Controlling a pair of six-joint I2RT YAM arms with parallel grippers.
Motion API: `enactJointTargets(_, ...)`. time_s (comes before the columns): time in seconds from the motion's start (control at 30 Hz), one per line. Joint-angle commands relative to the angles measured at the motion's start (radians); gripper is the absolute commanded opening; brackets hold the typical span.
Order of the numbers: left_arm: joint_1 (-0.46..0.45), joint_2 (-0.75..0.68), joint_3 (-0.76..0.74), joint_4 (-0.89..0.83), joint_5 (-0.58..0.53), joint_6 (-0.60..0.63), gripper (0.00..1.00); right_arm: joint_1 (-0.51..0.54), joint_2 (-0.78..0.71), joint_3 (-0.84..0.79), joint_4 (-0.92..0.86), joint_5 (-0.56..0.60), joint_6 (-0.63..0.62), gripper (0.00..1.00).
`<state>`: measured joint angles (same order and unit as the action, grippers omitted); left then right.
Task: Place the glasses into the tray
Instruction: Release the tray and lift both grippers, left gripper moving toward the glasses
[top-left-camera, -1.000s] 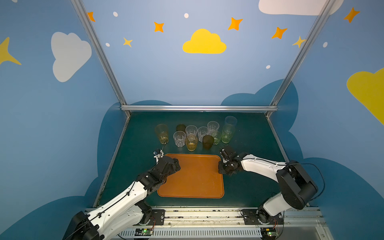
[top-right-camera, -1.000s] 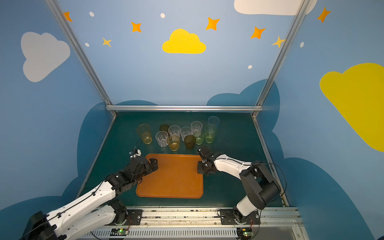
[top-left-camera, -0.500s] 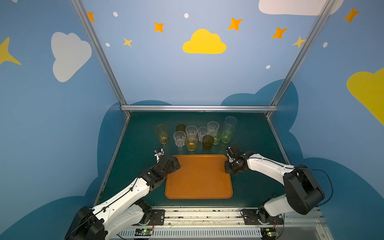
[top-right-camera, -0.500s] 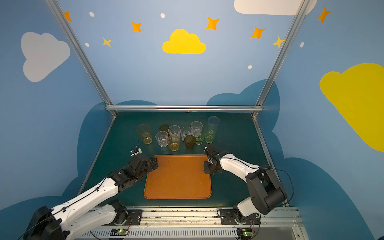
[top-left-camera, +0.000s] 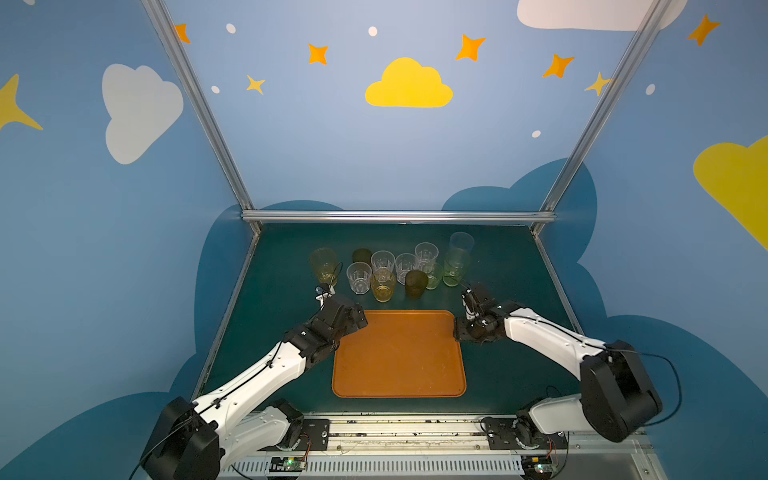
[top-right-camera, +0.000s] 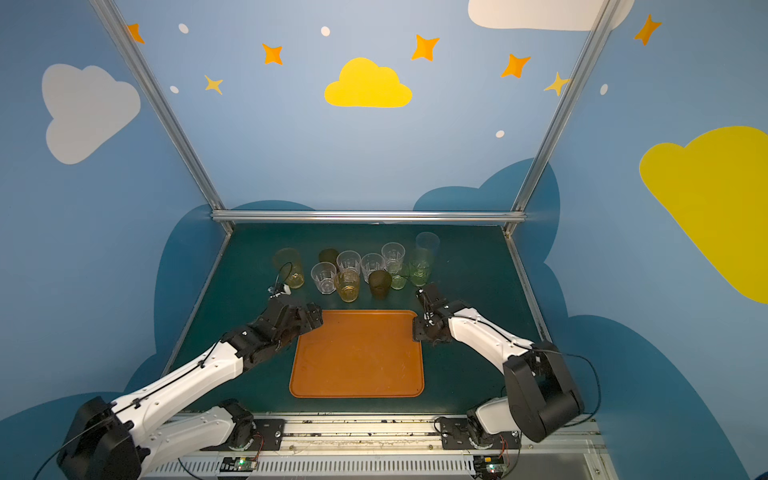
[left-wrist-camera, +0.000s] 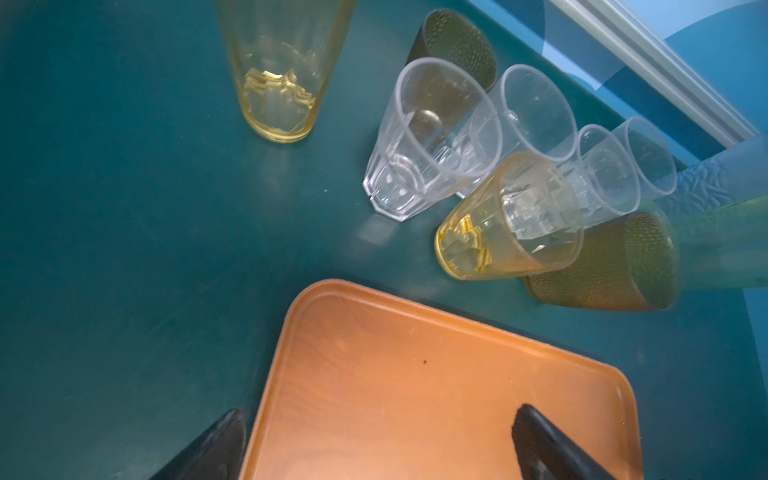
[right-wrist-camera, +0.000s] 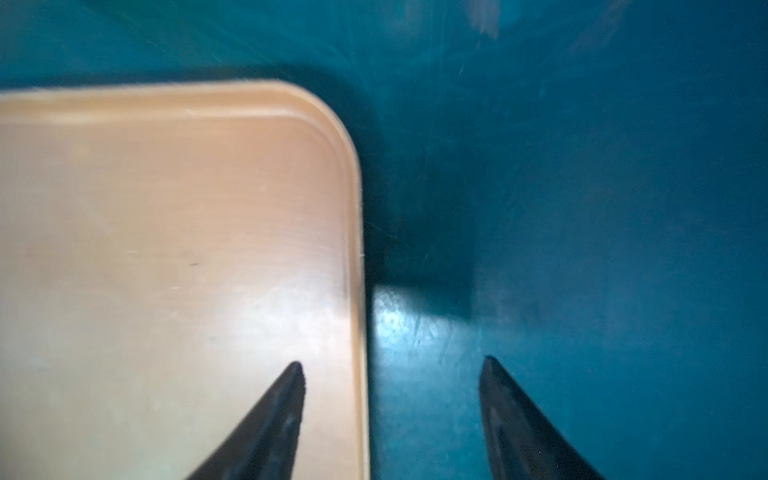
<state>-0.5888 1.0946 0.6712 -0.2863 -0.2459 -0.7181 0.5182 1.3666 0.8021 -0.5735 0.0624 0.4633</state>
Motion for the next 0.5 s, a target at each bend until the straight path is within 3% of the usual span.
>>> enactJointTargets(0.0,0.006,0.041,0.07,-0.025,0.007,0.009,1.0,-0.006,-0.094,0.018,-0.029,-0.013,0.008,0.74)
enactJointTargets(0.17,0.009,0.105,0.134,-0.029,0.0,0.014,1.0,-0.007,-0.239,-0.036,0.007,-0.083,0.034,0.83)
enactJointTargets(0.47,0.047,0.163,0.201,-0.01,0.001,0.039,1.0,-0.007,-0.438,-0.153,0.099,-0.225,0.125,0.86)
